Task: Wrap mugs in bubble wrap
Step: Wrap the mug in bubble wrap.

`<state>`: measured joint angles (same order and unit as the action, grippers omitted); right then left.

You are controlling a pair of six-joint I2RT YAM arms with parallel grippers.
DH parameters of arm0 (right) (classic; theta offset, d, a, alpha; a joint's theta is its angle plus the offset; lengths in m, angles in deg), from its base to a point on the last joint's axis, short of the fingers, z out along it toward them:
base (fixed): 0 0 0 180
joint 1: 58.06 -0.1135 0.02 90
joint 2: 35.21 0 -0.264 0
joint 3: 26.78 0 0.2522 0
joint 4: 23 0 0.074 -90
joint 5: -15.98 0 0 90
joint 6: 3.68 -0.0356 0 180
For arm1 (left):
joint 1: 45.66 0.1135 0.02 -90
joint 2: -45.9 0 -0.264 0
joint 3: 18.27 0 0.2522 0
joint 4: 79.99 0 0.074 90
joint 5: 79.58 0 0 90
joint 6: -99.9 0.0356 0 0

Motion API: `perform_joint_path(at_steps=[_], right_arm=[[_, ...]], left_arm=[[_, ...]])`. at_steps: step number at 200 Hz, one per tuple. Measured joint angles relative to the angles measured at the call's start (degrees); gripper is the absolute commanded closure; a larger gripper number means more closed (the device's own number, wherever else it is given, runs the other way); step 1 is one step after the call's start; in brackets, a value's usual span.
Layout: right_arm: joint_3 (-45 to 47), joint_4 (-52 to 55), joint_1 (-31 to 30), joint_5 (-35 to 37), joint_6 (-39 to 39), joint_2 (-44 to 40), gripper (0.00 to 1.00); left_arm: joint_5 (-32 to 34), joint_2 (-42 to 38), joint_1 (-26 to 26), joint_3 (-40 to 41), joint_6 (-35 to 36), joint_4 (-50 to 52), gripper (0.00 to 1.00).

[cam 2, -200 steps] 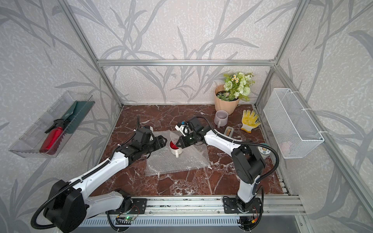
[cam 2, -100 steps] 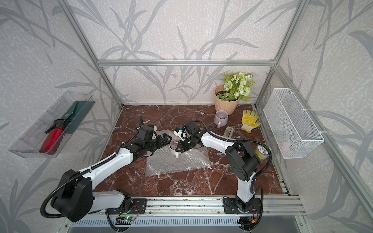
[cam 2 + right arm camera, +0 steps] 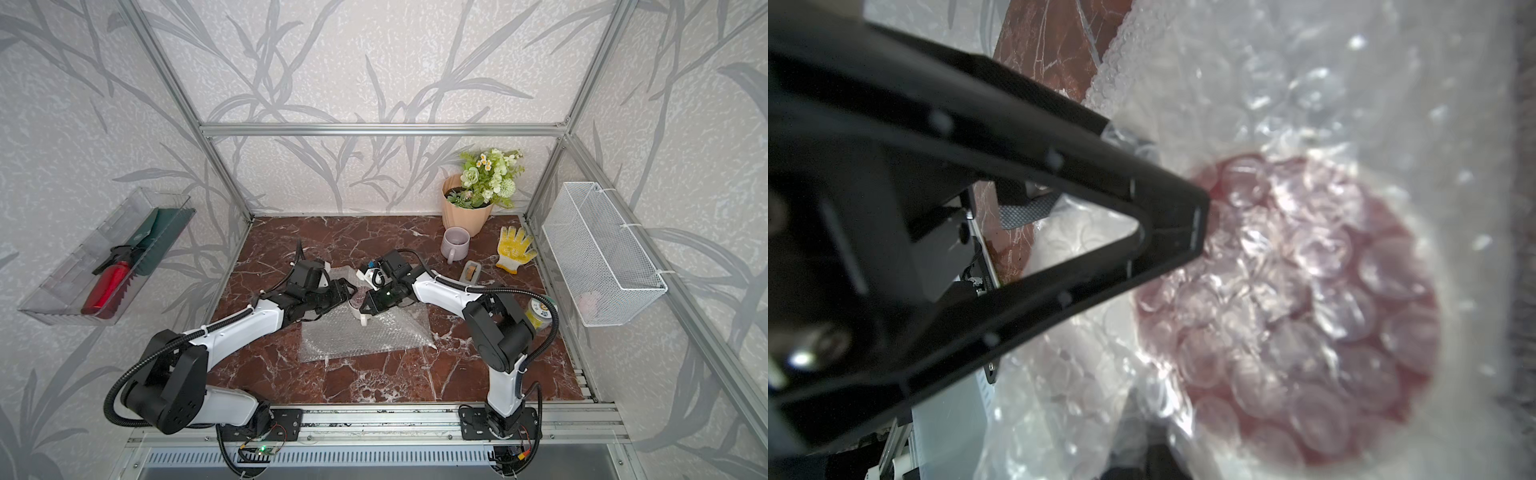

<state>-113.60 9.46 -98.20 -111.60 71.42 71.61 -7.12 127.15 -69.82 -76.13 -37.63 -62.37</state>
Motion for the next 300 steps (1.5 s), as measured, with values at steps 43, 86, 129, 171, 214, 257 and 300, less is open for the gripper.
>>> perform_joint_path(at_steps=[43,86,129,171,214,257,300], right_arm=[[0.00,0.04,-0.33,-0.68,0.22,-0.04,0.79],[0.17,1.36,-0.42,0.09,0.79,-1.95,0.75],[4.59,2.58,-0.09,5.27,1.31,-11.13,0.58],[12.76,5.44,0.42,18.03,1.51,-22.86,0.32],[22.32,7.61,1.07,26.29,1.51,-28.44,0.18],[26.58,8.55,1.09,31.52,1.40,-28.06,0.17],[26.71,7.72,1.46,34.07,1.07,-23.39,0.31]], left_arm=[[0.04,1.88,0.00,-0.04,-0.02,0.20,0.34],[0.09,2.38,0.00,-0.02,-0.07,0.39,0.36],[0.11,3.10,0.00,-0.02,-0.02,0.46,0.36],[0.07,4.15,0.00,-0.04,0.13,0.61,0.37],[-0.02,5.40,0.00,-0.79,0.46,1.46,0.36],[0.09,6.78,0.00,-3.13,1.03,4.35,0.36],[0.11,7.91,0.00,-4.63,1.51,6.25,0.35]])
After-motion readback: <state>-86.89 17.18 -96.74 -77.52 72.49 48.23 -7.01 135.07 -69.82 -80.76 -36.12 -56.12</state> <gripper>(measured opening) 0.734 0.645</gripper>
